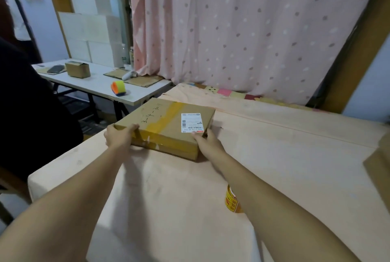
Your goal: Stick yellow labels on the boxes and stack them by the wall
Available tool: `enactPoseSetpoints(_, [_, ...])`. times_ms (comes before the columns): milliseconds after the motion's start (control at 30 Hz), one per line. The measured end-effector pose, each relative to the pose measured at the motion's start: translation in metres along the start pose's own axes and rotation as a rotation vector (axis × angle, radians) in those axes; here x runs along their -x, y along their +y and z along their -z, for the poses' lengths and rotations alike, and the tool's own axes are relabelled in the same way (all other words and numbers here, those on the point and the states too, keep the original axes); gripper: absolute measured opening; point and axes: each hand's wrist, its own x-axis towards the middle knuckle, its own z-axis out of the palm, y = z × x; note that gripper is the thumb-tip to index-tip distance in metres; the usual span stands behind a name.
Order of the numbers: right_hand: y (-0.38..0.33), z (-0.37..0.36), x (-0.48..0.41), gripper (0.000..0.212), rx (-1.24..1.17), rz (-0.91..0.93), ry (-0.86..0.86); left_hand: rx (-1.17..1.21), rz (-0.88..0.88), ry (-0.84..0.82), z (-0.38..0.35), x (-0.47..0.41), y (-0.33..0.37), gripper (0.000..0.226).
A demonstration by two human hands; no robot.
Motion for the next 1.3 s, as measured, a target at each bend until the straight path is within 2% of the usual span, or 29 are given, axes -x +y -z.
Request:
enactPoseSetpoints(67, [0.0,0.012,0.005,0.038,-0.153,0.032,0.037,0.069,-0.018,-0.015,-0.009,0.008,0.002,0.094])
enactPoseSetpoints(133, [-0.002,0.028,0.01,0.043,-0.308,0.064,0.076,0.118,-0.044,-0.042,-0.022,0.026,0.011,0.081])
enactPoseSetpoints(200, [-0.002,0.05,0.018,0.044,-0.405,0.087,0.11,0.157,-0.067,-0.065,-0.037,0.051,0.026,0.077])
enactPoseSetpoints(433, [0.032,0.141,0.073,0.046,-0.599,0.013,0.322,0.102,-0.096,-0.207,-0.088,0.145,0.048,0.083])
enactPoseSetpoints(600, [0.078,0.208,0.118,0.061,-0.692,-0.051,0.425,0.047,-0.17,-0.329,-0.121,0.221,0.048,0.076])
enactPoseSetpoints(767, [0.112,0.254,0.16,0.054,-0.732,-0.105,0.442,-0.167,-0.301,-0.326,-0.13,0.294,0.043,0.074])
enactPoseSetpoints(867, [0.124,0.27,0.178,0.055,-0.766,-0.164,0.449,-0.404,-0.587,-0.288,-0.118,0.324,0.034,0.051])
enactPoseSetpoints(933, [0.144,0.281,0.176,0.052,-0.79,-0.198,0.475,-0.583,-0.769,-0.372,-0.108,0.335,0.027,0.033])
enactPoseSetpoints(967, [0.153,0.284,0.176,0.05,-0.789,-0.204,0.5,-0.673,-0.828,-0.437,-0.104,0.338,0.024,0.031])
enactPoseSetpoints(1033, [0.17,0.288,0.177,0.052,-0.776,-0.22,0.549,-0.854,-0.92,-0.521,-0.098,0.342,0.019,0.043])
enactPoseSetpoints(1100, [0.165,0.285,0.196,0.05,-0.759,-0.235,0.561,-0.986,-0.953,-0.506,-0.095,0.345,0.015,0.045])
enactPoseSetpoints(1233, [0.146,0.281,0.233,0.036,-0.696,-0.265,0.577,-1.102,-0.896,-0.49,-0.089,0.352,0.006,0.027])
enactPoseSetpoints(1300, [0.146,0.285,0.24,0.037,-0.64,-0.272,0.576,-1.102,-0.879,-0.465,-0.083,0.355,0.001,0.014])
